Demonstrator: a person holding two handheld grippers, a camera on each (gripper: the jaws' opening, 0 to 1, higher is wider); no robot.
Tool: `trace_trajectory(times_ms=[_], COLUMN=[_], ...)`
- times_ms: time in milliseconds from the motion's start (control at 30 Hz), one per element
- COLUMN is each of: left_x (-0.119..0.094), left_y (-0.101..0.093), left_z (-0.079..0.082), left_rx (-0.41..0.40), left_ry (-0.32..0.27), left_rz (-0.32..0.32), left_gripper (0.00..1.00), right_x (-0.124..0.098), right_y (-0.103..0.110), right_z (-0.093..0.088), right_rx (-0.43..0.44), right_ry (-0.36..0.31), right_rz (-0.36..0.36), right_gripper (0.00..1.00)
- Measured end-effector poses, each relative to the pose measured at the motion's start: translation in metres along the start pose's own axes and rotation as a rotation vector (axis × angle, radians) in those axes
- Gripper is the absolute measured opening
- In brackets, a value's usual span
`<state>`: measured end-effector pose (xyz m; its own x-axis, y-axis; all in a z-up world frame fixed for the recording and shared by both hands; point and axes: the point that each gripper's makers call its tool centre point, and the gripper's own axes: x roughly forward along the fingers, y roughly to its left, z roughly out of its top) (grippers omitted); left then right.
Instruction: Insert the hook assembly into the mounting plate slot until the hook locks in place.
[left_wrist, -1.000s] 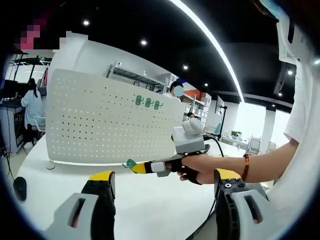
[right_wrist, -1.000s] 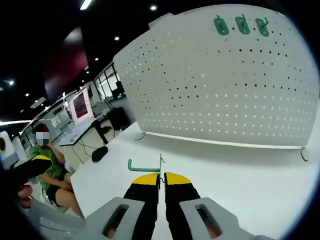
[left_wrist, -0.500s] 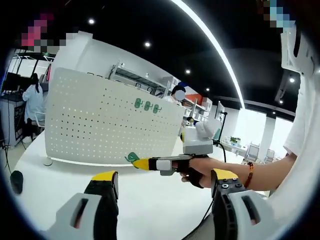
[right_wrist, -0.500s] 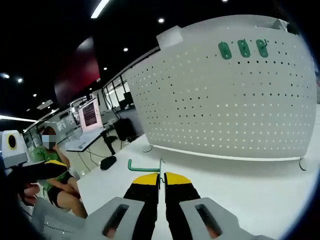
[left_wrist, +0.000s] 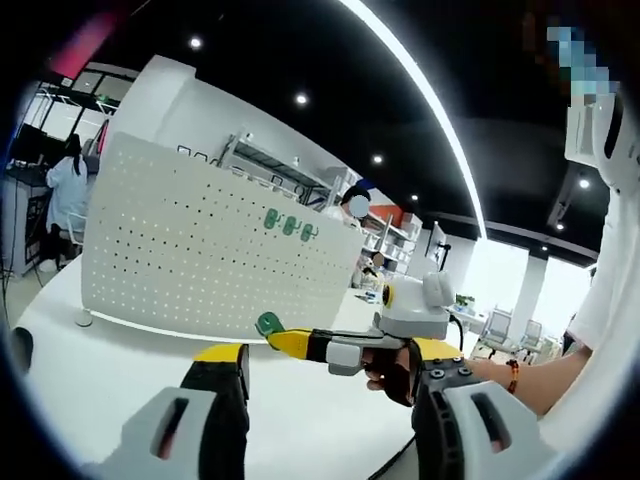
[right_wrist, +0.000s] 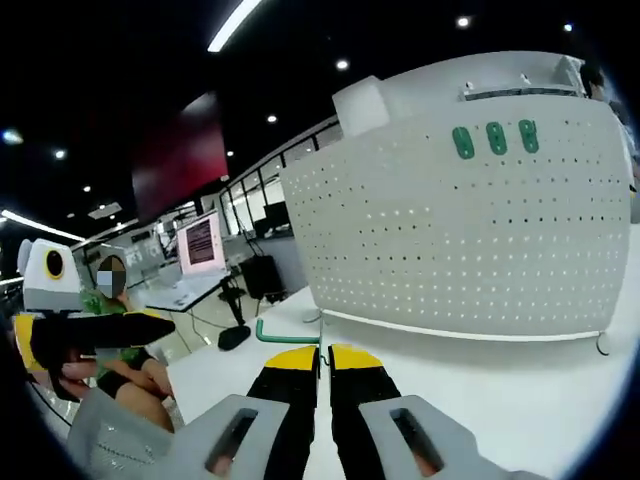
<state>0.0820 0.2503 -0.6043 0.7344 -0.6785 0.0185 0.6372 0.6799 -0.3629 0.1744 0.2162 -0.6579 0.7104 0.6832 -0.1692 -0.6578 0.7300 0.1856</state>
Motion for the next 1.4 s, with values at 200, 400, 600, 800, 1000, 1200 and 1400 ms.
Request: trace_trajectory(times_ms=[200, 400, 600, 800, 1000, 1200, 1400], left_x=[0.006, 0.011, 0.016, 0.022, 0.027, 0.033, 0.039], left_y=[0.000, 0.000, -0.001, -0.008, -0.008, -0.008, -0.009], left_z=[-0.004, -0.012, -0.013, -0.012, -0.013, -0.014, -0.015], left_rx=[-0.010, -0.081, -0.147, -0.192, -0.218, -0.264, -0.275], left_ry=[-0.013, 0.000, -0.024, -0.042, -0.043, -0.037, -0.040], left_rz=[0.021, 0.020, 0.027, 0.020, 0.045, 0.070, 0.089], left_gripper=[0.59, 0.57, 0.54, 0.49, 0.45, 0.35, 0.30], right_x=[-0.009, -0.017, -0.025, -0.032, -0.039, -0.043, -0.048], right_y=[0.001, 0.003, 0.007, 0.013, 0.015, 0.020, 0.024], right_z=[0.004, 0.007, 0.008, 0.014, 0.017, 0.018, 0.021], right_rx=[-0.038, -0.049, -0.058, -0.055, -0.043, -0.056, -0.084], right_ry=[-0.018, -0.045, -0.059, -0.091, -0.109, -0.118, -0.135], right_rz=[0.012, 0.040, 0.072, 0.116, 0.143, 0.169, 0.205], right_gripper=[0.02, 0.02, 0.02, 0.02, 0.02, 0.02, 0.02])
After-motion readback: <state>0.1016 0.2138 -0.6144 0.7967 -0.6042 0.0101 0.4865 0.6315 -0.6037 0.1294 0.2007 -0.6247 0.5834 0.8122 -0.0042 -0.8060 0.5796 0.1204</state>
